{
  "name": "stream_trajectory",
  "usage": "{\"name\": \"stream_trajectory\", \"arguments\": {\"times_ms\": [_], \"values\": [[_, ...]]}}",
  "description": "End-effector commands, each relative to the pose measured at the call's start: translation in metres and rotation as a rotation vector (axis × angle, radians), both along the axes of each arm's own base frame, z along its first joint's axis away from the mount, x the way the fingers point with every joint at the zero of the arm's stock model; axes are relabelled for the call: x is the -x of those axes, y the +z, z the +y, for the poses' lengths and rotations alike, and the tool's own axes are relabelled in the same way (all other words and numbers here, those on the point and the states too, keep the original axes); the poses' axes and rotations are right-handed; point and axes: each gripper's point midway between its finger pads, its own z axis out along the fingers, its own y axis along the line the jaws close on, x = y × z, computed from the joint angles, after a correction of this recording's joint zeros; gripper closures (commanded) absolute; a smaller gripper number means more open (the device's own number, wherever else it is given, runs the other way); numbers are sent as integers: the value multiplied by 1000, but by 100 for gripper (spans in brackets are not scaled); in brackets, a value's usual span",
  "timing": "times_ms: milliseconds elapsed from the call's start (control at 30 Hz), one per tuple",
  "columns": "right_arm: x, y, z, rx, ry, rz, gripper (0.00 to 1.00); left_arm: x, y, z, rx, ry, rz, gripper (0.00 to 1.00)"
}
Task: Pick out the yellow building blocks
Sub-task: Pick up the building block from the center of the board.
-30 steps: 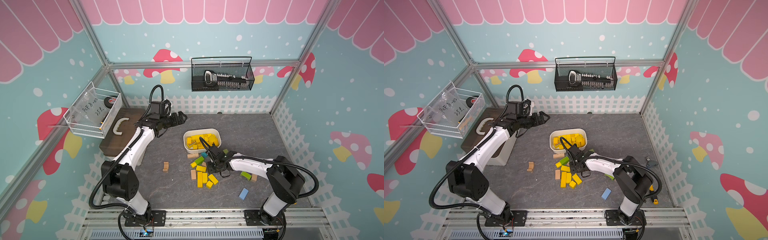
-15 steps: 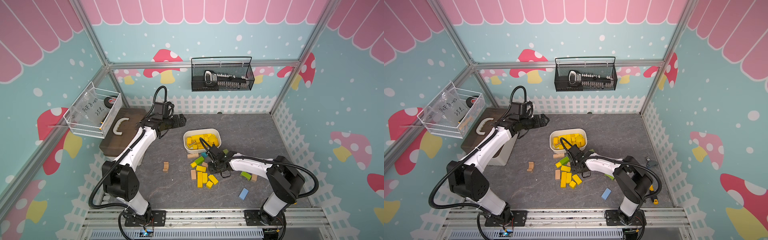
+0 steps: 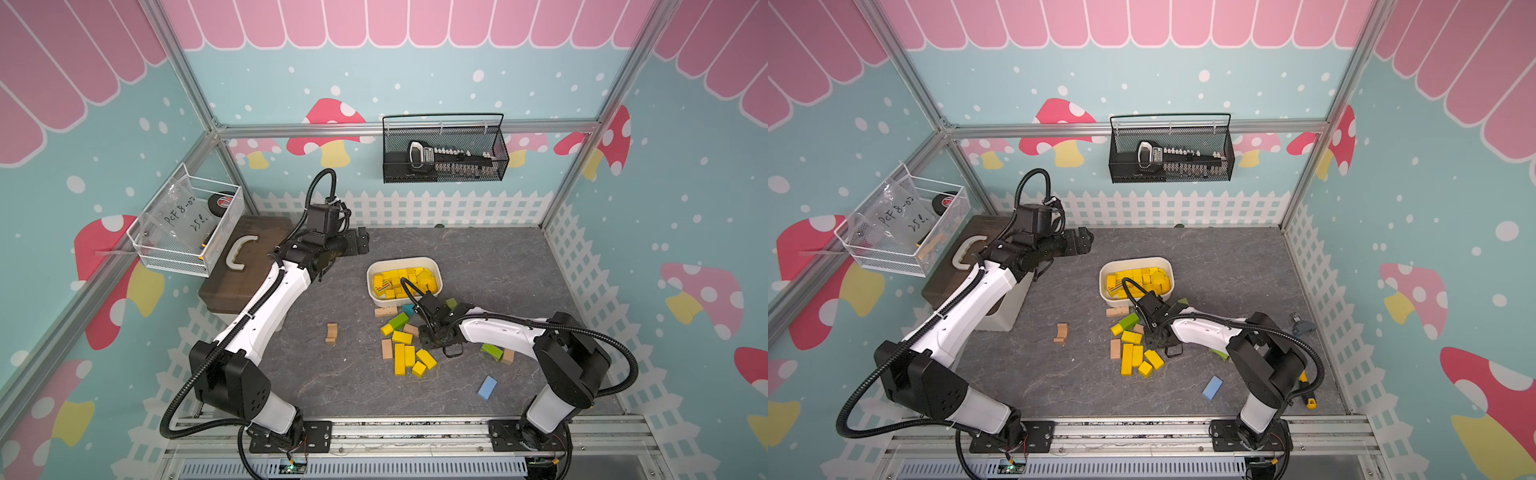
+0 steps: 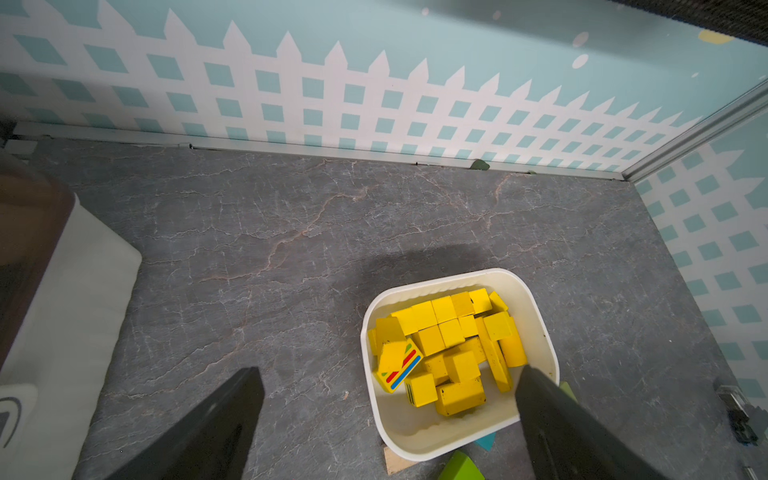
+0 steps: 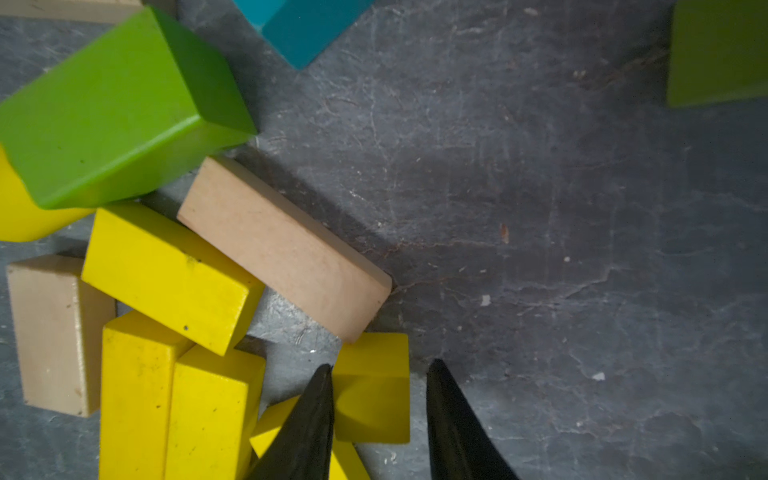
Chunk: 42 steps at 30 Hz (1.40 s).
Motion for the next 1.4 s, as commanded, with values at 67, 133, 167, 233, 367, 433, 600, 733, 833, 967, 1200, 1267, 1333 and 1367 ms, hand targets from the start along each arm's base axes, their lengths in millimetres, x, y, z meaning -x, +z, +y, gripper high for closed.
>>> {"name": "stream_trajectory", "arguments": {"times_ms": [67,133,167,233,367,433,600,733,833,967,1200,1267,1333,1367], "values": [[4,4,-5,8,-17,-9,70,5,6,6,-25,18,-46,0],[4,4,-5,6,-16,-10,72,5,5,5,-28,14,-45,1],[4,5,-5,4,-15,-11,73,5,4,5,-28,15,-42,1],[3,6,-4,-1,-14,-16,76,4,2,5,-29,16,-37,0],[1,12,-5,-9,-20,-41,80,3,1,3,-33,5,-36,0],[-2,22,-4,-26,-20,-66,80,3,2,0,-22,-9,-42,0],[-17,57,2,-61,-9,-149,80,6,4,-20,53,-96,-33,0],[-37,80,17,-91,5,-184,80,6,5,-24,84,-107,-34,1],[-56,92,35,-123,23,-189,80,7,8,-28,105,-122,-53,0],[-83,105,61,-144,47,-201,80,7,6,-27,117,-117,-71,0],[-123,100,109,-243,70,-151,81,10,21,-15,101,-76,-121,0],[-131,96,122,-275,74,-131,81,10,20,-9,85,-49,-113,0],[-136,92,132,-294,79,-117,81,10,18,-3,69,-25,-92,0],[-138,91,136,-304,78,-108,81,10,18,-2,65,-26,-85,0]]}}
